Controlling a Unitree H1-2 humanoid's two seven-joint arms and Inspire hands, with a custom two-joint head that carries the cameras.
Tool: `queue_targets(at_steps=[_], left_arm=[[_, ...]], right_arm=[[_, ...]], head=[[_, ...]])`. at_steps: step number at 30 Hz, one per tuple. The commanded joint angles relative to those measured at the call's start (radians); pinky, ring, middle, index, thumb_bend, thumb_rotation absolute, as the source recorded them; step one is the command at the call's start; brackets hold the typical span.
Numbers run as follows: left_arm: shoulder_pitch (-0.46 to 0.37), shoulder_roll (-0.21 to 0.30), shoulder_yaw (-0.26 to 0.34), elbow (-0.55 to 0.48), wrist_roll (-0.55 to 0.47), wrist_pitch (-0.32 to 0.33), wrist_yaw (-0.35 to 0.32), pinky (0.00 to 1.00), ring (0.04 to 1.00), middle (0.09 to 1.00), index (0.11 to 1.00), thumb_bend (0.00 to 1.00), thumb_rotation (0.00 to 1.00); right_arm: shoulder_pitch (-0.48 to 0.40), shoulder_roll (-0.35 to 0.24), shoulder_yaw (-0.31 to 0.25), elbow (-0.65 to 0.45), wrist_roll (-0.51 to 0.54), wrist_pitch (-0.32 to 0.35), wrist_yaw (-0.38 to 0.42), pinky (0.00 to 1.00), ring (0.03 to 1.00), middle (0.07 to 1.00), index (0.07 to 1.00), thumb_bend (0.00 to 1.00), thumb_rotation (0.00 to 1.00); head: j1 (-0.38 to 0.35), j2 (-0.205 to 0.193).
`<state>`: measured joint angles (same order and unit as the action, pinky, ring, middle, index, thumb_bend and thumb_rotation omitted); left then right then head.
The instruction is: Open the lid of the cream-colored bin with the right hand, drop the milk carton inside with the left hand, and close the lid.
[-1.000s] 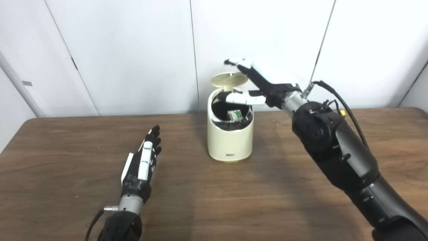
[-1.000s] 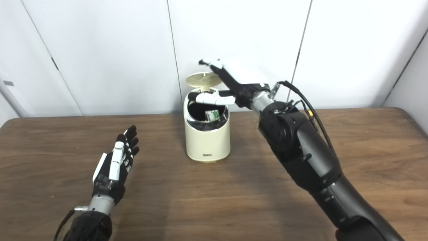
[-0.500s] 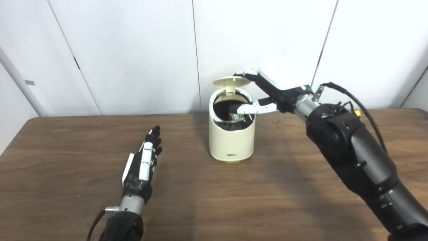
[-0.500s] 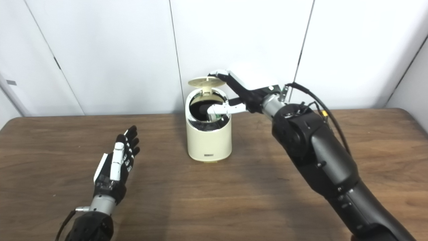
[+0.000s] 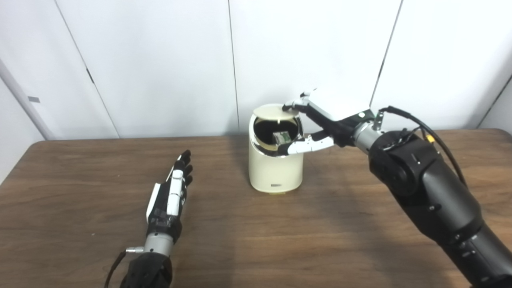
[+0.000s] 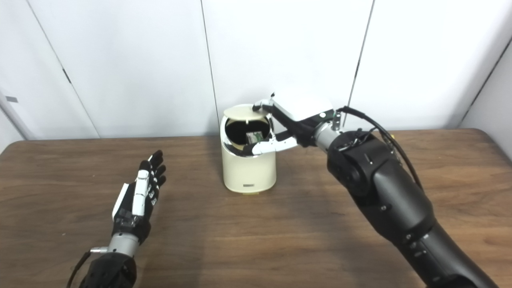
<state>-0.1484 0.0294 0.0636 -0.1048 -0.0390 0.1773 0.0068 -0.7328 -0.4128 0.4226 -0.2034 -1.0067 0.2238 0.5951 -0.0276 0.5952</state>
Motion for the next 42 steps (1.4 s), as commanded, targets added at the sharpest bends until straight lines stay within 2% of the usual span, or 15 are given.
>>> queue_targets(at_steps=[1,4,10,14,23,27,32,42], left_arm=[[-0.035,0.000,0.000,-0.012,0.017,-0.034,0.017,1.00,0.986,1.000,1.000,0.63,1.00],[-0.035,-0.003,-0.001,-0.016,0.024,-0.027,0.023,1.00,0.986,1.000,1.000,0.63,1.00],[-0.035,-0.003,-0.008,-0.001,0.031,-0.062,0.028,0.99,0.975,1.000,1.000,0.61,1.00],[-0.037,-0.010,-0.007,0.005,0.034,-0.076,0.033,0.96,0.964,1.000,1.000,0.59,1.00],[-0.040,-0.013,-0.010,0.005,0.046,-0.078,0.039,0.94,0.962,0.997,1.000,0.61,1.00],[-0.043,-0.013,-0.011,0.002,0.051,-0.072,0.042,0.94,0.961,0.994,1.000,0.63,1.00],[-0.049,-0.014,-0.019,0.012,0.061,-0.075,0.043,0.94,0.960,0.993,1.000,0.62,0.99],[-0.054,-0.021,-0.023,0.024,0.064,-0.077,0.050,0.93,0.959,0.994,1.000,0.60,1.00]], right_arm=[[-0.053,0.020,0.003,-0.011,-0.013,-0.018,0.009,0.91,0.899,0.830,0.797,0.63,0.97],[-0.052,0.037,0.009,-0.001,-0.021,-0.026,0.026,0.91,0.901,0.829,0.787,0.64,0.98],[-0.045,0.067,0.018,0.015,-0.043,-0.039,0.045,0.93,0.919,0.845,0.778,0.64,0.96],[-0.039,0.070,0.014,0.016,-0.051,-0.047,0.052,0.94,0.934,0.857,0.783,0.64,0.98],[-0.020,0.040,-0.016,-0.020,-0.080,-0.040,0.084,0.95,0.928,0.842,0.792,0.62,0.95],[-0.010,0.027,-0.031,-0.035,-0.086,-0.044,0.086,0.93,0.911,0.820,0.804,0.62,0.89],[0.000,0.007,-0.043,-0.055,-0.093,-0.050,0.101,0.92,0.904,0.817,0.830,0.63,0.86],[0.016,0.000,-0.053,-0.064,-0.091,-0.068,0.120,0.91,0.894,0.799,0.820,0.62,0.82]], head=[[-0.001,0.001],[0.005,0.001],[0.014,0.001],[0.018,0.005],[0.024,0.015],[0.026,0.021],[0.051,0.025],[0.053,0.030]])
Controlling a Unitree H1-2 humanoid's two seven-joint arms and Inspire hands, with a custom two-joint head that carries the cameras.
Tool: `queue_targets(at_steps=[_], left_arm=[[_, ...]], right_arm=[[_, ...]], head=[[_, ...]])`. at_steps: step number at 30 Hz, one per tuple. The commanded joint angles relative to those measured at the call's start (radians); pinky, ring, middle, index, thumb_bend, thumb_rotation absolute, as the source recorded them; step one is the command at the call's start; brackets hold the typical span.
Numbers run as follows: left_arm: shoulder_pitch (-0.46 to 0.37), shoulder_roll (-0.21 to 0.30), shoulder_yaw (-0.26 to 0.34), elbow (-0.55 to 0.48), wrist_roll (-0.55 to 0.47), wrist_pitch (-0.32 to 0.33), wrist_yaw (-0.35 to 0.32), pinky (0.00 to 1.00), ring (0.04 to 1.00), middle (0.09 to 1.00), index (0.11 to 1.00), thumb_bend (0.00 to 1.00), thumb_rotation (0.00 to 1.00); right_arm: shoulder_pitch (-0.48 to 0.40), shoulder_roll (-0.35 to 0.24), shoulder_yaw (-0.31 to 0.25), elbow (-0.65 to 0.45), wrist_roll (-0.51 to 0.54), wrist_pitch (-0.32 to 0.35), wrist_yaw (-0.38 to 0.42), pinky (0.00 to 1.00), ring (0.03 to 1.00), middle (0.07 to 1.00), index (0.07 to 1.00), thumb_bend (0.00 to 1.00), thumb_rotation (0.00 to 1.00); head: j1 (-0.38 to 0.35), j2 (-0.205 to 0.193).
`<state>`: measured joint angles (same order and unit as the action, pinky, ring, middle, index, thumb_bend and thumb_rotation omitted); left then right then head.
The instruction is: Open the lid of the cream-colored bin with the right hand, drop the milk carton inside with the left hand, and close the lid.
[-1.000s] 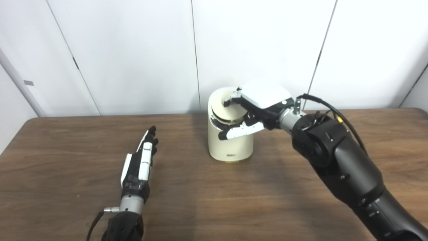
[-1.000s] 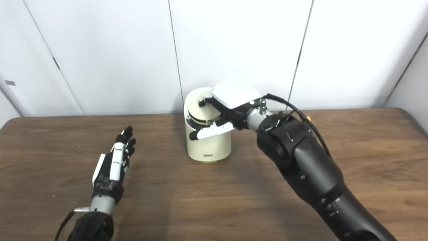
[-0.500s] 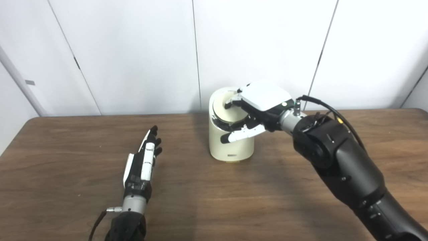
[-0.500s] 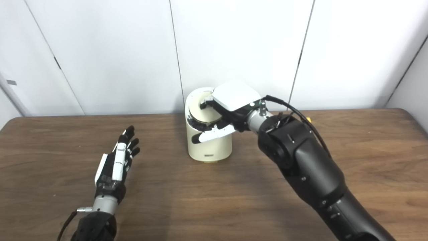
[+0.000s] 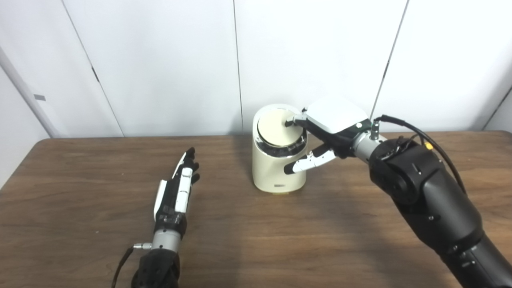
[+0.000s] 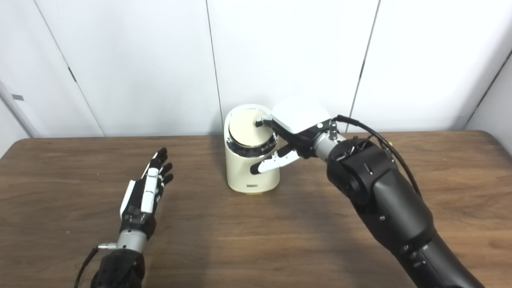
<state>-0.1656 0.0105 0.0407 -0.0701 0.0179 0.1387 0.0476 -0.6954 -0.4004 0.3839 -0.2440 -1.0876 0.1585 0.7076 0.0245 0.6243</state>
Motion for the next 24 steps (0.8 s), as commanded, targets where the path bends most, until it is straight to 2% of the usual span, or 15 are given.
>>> queue_targets(at_steps=[1,9,15,24], left_arm=[[-0.038,-0.001,0.000,-0.010,0.005,-0.040,0.007,0.93,0.960,0.995,1.000,0.60,1.00],[-0.038,0.000,-0.001,-0.012,0.010,-0.036,0.006,0.94,0.971,1.000,1.000,0.60,1.00],[-0.039,-0.003,-0.004,-0.011,0.012,-0.034,0.009,0.95,0.971,1.000,1.000,0.60,1.00],[-0.042,-0.005,-0.001,-0.022,0.014,-0.009,0.013,0.95,0.968,1.000,1.000,0.61,1.00]], right_arm=[[-0.021,-0.010,-0.014,-0.022,-0.010,-0.004,0.010,0.91,0.893,0.800,0.818,0.62,0.82],[-0.022,0.017,-0.010,-0.021,0.012,0.002,0.053,0.96,0.924,0.809,0.839,0.61,0.84],[-0.009,0.034,-0.008,-0.025,0.019,-0.007,0.044,0.97,0.923,0.802,0.842,0.60,0.79],[0.004,0.034,0.003,-0.029,0.012,-0.020,0.040,0.97,0.922,0.807,0.821,0.61,0.78]], head=[[0.000,0.001],[0.007,0.008],[0.008,0.012],[0.009,0.014]])
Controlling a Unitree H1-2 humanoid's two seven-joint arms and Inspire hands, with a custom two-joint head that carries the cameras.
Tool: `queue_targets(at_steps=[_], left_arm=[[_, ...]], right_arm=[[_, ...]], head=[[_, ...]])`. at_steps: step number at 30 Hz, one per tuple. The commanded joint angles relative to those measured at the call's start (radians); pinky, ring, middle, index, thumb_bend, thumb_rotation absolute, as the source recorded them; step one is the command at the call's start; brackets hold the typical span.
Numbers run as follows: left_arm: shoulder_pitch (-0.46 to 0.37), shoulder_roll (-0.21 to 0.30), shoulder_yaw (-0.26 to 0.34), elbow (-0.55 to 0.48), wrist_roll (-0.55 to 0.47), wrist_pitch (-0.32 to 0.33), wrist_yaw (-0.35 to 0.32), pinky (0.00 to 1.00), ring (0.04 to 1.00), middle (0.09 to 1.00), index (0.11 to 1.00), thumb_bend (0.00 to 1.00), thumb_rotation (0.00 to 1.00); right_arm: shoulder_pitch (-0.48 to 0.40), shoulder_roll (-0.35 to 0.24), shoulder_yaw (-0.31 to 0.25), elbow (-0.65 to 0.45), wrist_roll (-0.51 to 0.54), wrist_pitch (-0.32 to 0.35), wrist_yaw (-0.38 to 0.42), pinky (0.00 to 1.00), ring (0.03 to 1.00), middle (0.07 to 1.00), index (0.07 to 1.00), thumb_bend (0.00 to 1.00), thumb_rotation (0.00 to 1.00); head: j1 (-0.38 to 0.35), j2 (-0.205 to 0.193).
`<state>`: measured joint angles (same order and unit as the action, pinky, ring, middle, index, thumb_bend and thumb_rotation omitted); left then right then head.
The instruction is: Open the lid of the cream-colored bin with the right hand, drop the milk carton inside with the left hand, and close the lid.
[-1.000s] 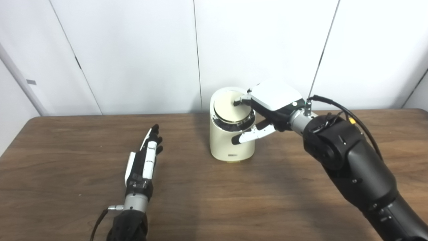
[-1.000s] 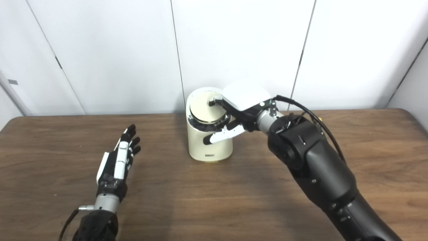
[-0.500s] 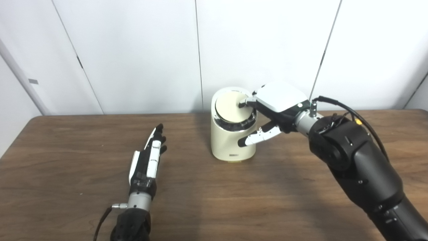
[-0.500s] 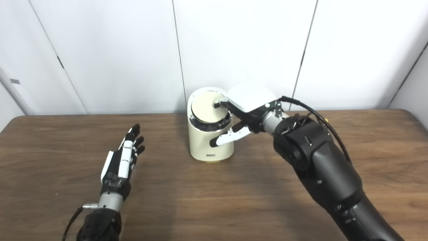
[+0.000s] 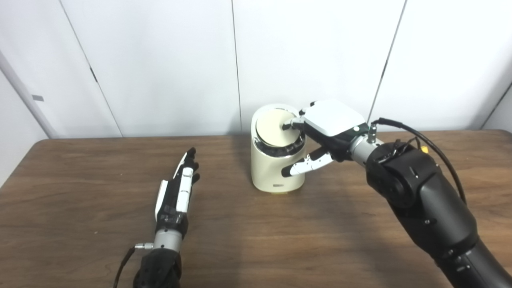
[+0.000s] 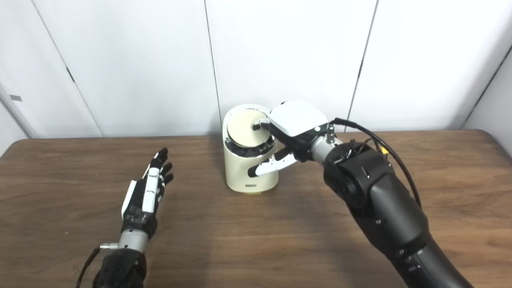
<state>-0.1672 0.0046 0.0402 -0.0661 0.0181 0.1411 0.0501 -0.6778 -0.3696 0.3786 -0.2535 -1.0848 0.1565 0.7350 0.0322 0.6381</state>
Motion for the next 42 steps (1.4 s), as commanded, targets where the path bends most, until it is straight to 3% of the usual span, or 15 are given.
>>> queue_targets(at_steps=[1,8,17,29,36,42], left_arm=[[-0.041,0.001,-0.002,-0.032,0.016,-0.004,0.010,0.96,0.972,1.000,1.000,0.61,1.00],[-0.040,0.000,0.001,-0.047,0.010,0.013,0.008,0.99,0.983,1.000,1.000,0.61,1.00],[-0.044,-0.005,0.000,-0.046,0.017,0.006,0.015,0.98,0.972,0.991,0.988,0.60,1.00],[-0.050,-0.013,-0.006,-0.019,0.034,-0.042,0.035,0.97,0.950,0.971,0.963,0.58,1.00],[-0.053,-0.012,-0.007,-0.018,0.039,-0.033,0.038,0.99,0.959,0.974,0.964,0.59,1.00],[-0.055,-0.006,-0.010,-0.015,0.051,-0.023,0.037,0.93,0.940,0.964,0.943,0.57,1.00]], right_arm=[[-0.013,0.002,0.009,-0.020,0.007,-0.018,0.015,0.97,0.924,0.813,0.818,0.61,0.77],[0.001,-0.006,0.010,-0.029,-0.011,-0.020,0.026,0.99,0.993,0.894,0.818,0.60,0.78],[0.013,-0.010,0.018,-0.037,-0.037,-0.037,0.020,1.00,1.000,0.997,0.835,0.61,0.80],[0.019,-0.008,0.023,-0.039,-0.041,-0.071,0.016,1.00,1.000,1.000,0.851,0.60,0.85],[0.025,-0.012,0.020,-0.051,-0.034,-0.084,0.002,1.00,1.000,1.000,0.843,0.60,0.87],[0.026,-0.010,0.009,-0.057,-0.024,-0.087,0.004,1.00,1.000,1.000,0.842,0.61,0.91]], head=[[0.000,0.006],[0.002,0.015],[0.004,0.025],[0.028,0.031],[0.033,0.035],[0.033,0.034]])
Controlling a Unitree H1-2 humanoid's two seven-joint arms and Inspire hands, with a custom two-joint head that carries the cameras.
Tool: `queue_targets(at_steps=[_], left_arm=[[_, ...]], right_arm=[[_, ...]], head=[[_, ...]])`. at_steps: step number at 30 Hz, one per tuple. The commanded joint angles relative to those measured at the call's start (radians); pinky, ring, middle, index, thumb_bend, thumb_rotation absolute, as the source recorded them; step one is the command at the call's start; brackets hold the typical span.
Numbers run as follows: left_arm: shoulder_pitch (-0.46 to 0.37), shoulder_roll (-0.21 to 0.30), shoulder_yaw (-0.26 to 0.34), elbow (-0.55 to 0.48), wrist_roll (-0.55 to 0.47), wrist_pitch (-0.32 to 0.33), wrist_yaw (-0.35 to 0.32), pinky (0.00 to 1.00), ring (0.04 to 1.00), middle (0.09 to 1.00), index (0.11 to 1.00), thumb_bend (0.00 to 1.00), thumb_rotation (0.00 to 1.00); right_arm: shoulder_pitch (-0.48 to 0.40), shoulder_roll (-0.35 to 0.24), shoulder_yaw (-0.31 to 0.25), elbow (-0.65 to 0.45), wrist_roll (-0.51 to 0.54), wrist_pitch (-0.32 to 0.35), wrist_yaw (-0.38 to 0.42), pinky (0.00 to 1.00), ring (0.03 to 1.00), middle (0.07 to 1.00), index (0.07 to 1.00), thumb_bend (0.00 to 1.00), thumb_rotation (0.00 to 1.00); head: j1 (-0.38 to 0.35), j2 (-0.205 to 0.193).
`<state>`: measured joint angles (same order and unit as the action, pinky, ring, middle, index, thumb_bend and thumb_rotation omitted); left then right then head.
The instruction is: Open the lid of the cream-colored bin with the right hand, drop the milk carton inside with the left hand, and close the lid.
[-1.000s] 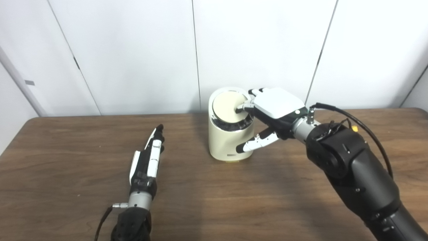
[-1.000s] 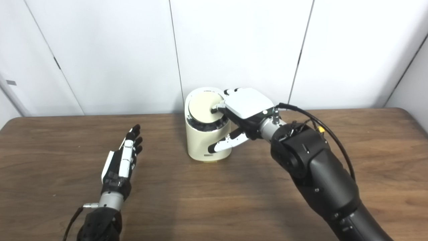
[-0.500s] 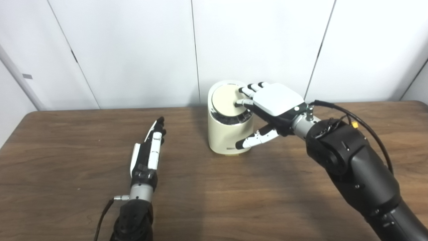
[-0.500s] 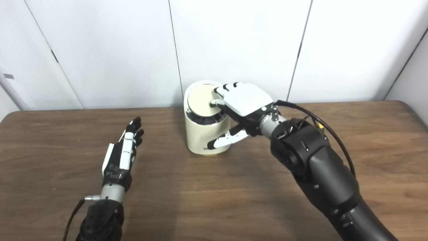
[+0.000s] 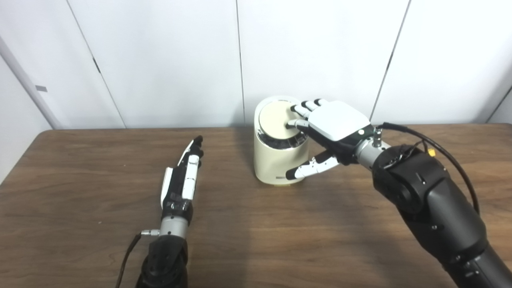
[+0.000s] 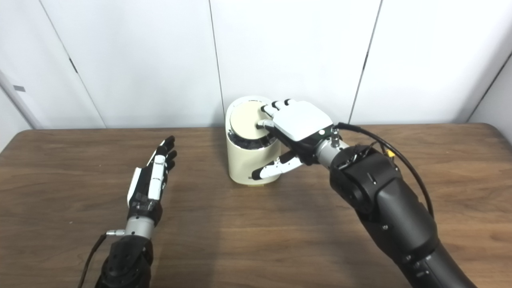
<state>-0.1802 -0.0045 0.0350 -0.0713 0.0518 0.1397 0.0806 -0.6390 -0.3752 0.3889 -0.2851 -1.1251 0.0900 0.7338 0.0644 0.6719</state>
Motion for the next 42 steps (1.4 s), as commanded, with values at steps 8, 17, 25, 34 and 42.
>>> queue_targets(at_steps=[8,17,25,34,42], left_arm=[[-0.042,0.000,-0.003,-0.001,0.012,-0.030,0.007,0.92,0.939,0.961,0.940,0.57,1.00],[-0.045,0.002,-0.006,0.003,0.016,-0.029,0.005,0.94,0.942,0.964,0.948,0.57,1.00],[-0.046,-0.006,-0.003,0.002,0.008,-0.038,0.008,0.93,0.935,0.963,0.954,0.59,0.99],[-0.046,-0.009,-0.008,-0.002,0.011,-0.049,0.009,0.94,0.935,0.962,0.958,0.60,0.99],[-0.045,-0.012,-0.010,-0.013,0.016,-0.041,0.011,0.93,0.930,0.958,0.953,0.60,0.99]], right_arm=[[-0.013,0.003,-0.004,-0.035,0.020,-0.031,-0.003,1.00,1.000,1.000,0.847,0.62,0.92],[-0.022,0.011,-0.009,-0.033,0.018,-0.031,-0.002,1.00,1.000,1.000,0.850,0.61,0.90],[-0.033,0.025,0.002,0.022,-0.005,-0.033,-0.021,1.00,1.000,1.000,0.816,0.63,0.85],[-0.053,0.019,0.032,0.073,-0.031,-0.022,0.016,1.00,1.000,1.000,0.771,0.65,0.90],[-0.043,0.021,0.035,0.071,-0.033,-0.009,0.032,1.00,1.000,1.000,0.767,0.66,0.87]], head=[[0.001,0.001],[0.007,0.007],[0.010,0.008],[0.015,0.014],[0.016,0.014]])
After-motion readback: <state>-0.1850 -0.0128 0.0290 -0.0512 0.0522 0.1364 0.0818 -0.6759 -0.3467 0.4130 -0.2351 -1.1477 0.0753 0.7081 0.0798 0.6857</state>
